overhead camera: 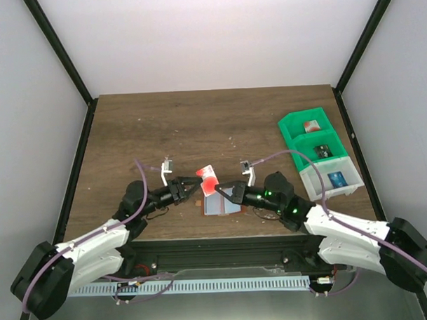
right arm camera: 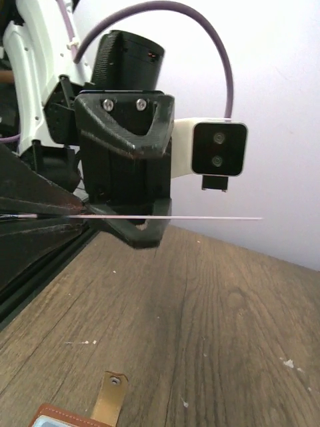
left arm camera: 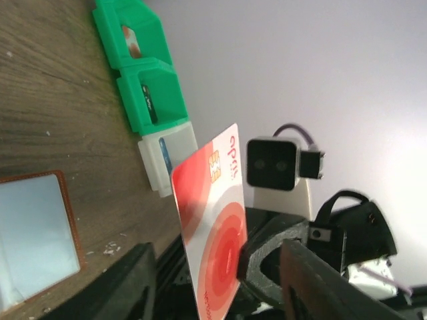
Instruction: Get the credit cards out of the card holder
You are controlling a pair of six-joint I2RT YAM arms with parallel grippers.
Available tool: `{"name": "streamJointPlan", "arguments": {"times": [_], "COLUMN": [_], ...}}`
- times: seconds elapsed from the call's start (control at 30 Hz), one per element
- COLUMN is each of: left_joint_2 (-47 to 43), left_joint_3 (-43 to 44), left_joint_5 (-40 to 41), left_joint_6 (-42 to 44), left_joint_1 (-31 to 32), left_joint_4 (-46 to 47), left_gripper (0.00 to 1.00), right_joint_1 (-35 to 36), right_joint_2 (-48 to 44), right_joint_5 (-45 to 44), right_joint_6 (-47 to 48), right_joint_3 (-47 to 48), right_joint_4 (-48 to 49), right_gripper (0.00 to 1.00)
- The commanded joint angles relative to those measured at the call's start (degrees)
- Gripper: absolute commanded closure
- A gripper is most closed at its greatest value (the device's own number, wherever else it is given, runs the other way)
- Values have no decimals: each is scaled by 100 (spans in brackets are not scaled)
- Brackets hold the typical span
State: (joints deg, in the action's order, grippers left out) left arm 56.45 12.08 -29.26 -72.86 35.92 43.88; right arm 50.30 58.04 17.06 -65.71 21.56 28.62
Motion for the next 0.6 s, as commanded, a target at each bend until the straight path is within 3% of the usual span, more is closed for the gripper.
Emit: {"name": "streamJointPlan", "arguments": {"times": [0.0,0.1,0.27,0.43,0.5,0.57], "left_joint_2": [-348,-588,-734,-714,-723,-735], "left_joint_3": [386,471,529,404,371,281], "left_joint_5": [-575,-852,-1235,-1551,-1589,-1608], "left_joint_6": [809,1158,1315,914,815,709], "left_joint_1": [18,16,15,16,17,15], "left_joint_4": [-797,-1140,-1213,-481,-377,-238], "left_gripper": [40,39,45,56,70,99], "right_joint_1": [-38,-38,-38,-38,-40,-38], "right_joint_2": [-516,-944,-1372,-1371,-1404,-1436], "right_joint_5": [667,1116,1481,1595,1521,1451], "right_joint_6": [1126,1509,1891,2081,2126,2112], "right_joint_3": [607,765,887,1058,1064,1056], "right_joint_4": [-1172,-1821,-2533,-3022,-3114,-3153], "right_gripper": [100,100,99,100,99,99]}}
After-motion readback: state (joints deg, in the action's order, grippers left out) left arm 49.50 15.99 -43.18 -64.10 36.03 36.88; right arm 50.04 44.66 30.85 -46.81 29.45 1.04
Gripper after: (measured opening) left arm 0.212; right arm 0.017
